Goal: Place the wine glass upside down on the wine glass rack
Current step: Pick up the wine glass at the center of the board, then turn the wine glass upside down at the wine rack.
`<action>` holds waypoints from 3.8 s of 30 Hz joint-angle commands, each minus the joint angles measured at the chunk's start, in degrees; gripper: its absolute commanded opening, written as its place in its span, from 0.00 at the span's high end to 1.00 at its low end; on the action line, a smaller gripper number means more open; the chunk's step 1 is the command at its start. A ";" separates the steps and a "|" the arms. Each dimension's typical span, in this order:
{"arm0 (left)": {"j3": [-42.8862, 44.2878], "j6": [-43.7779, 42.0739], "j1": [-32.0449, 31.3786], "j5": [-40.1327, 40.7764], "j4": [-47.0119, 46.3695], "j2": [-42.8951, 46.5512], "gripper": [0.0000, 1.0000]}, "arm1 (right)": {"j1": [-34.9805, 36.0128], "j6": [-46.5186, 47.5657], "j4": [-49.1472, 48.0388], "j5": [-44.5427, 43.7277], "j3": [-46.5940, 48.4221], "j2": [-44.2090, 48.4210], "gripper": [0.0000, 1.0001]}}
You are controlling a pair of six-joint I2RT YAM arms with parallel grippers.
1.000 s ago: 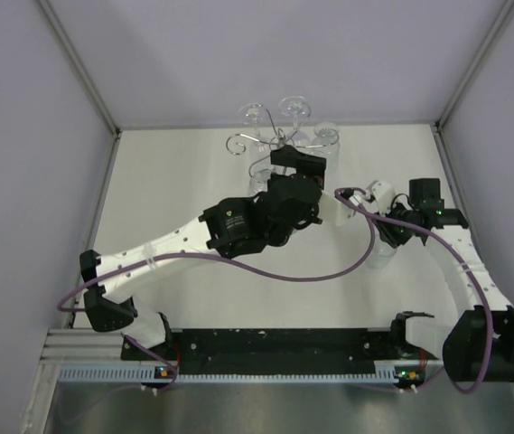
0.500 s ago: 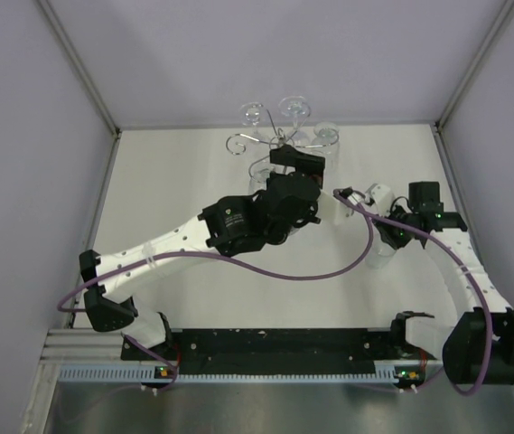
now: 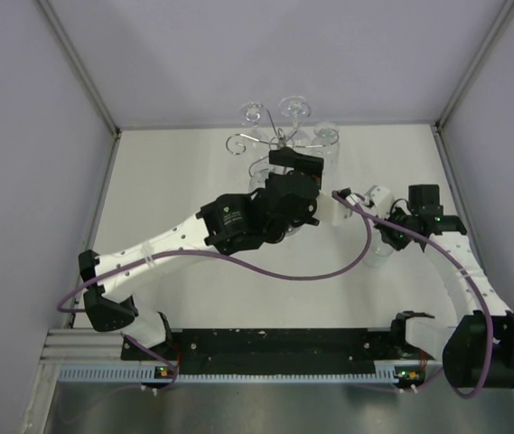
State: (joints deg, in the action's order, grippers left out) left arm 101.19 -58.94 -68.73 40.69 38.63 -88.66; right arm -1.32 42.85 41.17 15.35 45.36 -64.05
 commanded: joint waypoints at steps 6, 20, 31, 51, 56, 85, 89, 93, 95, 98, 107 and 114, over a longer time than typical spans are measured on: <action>11.57 13.67 1.14 -2.71 -12.27 9.21 0.02 | -4.21 -5.41 6.38 -14.04 -3.00 1.38 1.00; 12.28 16.40 1.40 -7.11 -8.05 10.53 0.02 | -4.21 -7.69 14.81 -11.06 4.82 6.39 1.00; 8.77 12.62 1.67 -6.85 -9.28 10.44 0.01 | -4.21 -9.98 22.98 -3.50 14.04 8.42 1.00; 12.90 6.82 0.09 -2.98 -10.86 1.83 0.02 | 9.93 -19.56 28.27 -7.71 23.36 9.21 1.00; 9.13 1.21 -1.14 1.14 -15.06 1.48 0.02 | 14.05 -22.19 28.18 -9.63 24.59 9.03 1.00; -9.52 -23.07 -5.71 15.39 -33.81 3.41 0.02 | 18.81 -24.31 28.09 -16.57 30.31 7.36 1.00; -8.03 -17.20 -5.71 13.55 -26.00 5.08 0.02 | 18.81 -24.13 28.18 -17.81 32.06 7.45 1.00; -3.29 -7.09 -5.63 8.11 -12.47 6.83 0.02 | 18.72 -24.13 28.27 -17.82 35.22 7.19 1.00; -1.09 -3.39 -5.63 5.64 -7.63 7.45 0.02 | 18.73 -24.30 28.27 -17.20 37.68 6.66 1.00; -1.52 -1.62 -5.28 3.62 -4.98 8.68 0.02 | 18.81 -24.48 28.27 -15.97 41.90 5.43 1.00; 7.16 10.75 1.57 -6.74 3.63 9.04 0.02 | 18.81 -25.54 26.60 -10.35 55.70 1.39 1.00; 15.09 24.99 12.29 -20.98 4.09 10.26 0.02 | 18.81 -26.77 22.12 -5.78 64.57 -1.07 1.00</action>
State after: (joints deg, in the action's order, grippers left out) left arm 112.44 -44.86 -60.01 29.63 42.98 -80.71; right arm 16.78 17.74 71.09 5.52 103.59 -64.42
